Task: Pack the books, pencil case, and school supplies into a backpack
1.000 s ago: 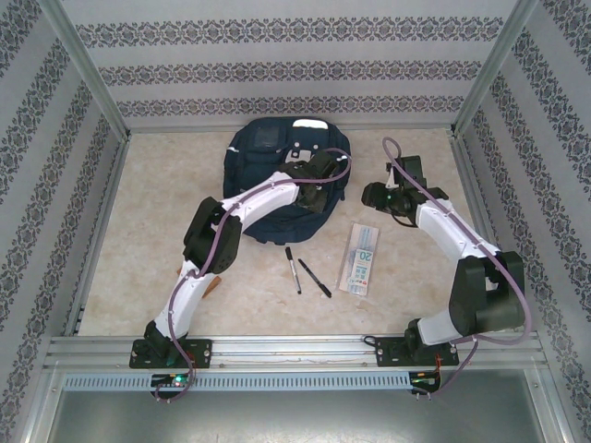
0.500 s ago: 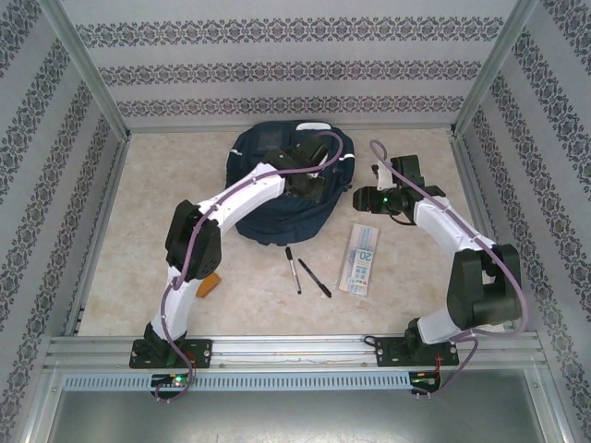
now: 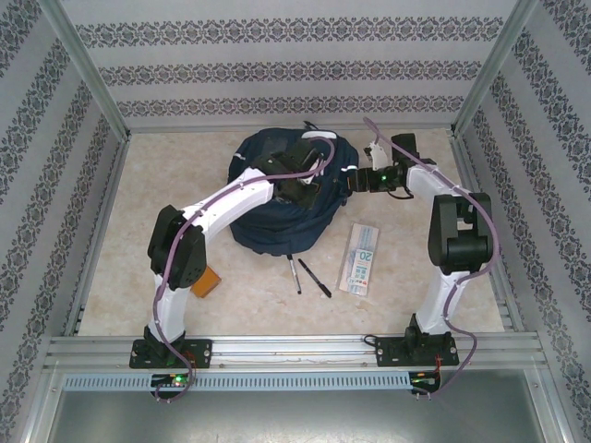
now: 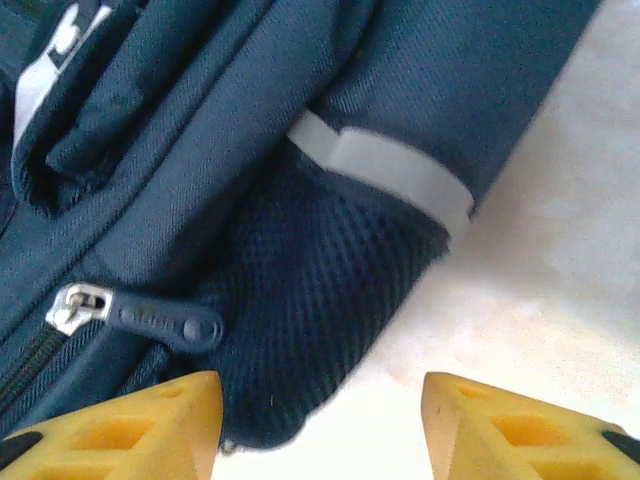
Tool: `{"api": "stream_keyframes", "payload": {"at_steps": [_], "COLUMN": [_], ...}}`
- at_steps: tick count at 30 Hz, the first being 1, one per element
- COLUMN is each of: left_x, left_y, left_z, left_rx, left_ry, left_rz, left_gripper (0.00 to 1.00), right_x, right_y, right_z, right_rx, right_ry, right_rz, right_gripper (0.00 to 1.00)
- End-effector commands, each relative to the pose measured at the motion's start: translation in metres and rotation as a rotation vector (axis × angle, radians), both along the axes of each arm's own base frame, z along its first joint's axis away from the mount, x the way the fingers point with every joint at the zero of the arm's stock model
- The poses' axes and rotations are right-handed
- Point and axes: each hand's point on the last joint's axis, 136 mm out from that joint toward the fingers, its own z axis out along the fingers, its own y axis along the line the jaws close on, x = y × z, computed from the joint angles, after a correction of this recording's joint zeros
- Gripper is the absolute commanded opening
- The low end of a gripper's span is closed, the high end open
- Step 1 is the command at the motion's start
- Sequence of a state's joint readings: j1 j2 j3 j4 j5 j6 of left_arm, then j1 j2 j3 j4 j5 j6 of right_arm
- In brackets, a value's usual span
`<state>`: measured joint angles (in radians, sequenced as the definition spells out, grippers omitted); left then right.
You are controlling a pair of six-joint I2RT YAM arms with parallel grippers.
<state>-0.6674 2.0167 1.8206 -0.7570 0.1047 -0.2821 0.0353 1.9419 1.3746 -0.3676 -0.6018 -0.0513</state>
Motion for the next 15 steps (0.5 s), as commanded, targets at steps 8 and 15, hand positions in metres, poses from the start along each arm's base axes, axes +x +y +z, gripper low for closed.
{"api": "stream_keyframes", "payload": {"at_steps": [8, 15], "left_x": [0.002, 0.001], "left_y": [-0.012, -0.018], "left_z": [0.053, 0.057], "left_rx": [-0.157, -0.18], "left_ry": [-0.104, -0.112], "left_rz": [-0.02, -0.062], "left_gripper": [0.0, 0.0], "right_x": [-0.018, -0.036], "right_y": [0.043, 0.06], "right_z": [0.017, 0.021], "right_rx": [0.035, 0.041], "right_ry": [-0.069, -0.075], "right_rz": [0.295, 0.458], "right_gripper": [0.55, 0.53]}}
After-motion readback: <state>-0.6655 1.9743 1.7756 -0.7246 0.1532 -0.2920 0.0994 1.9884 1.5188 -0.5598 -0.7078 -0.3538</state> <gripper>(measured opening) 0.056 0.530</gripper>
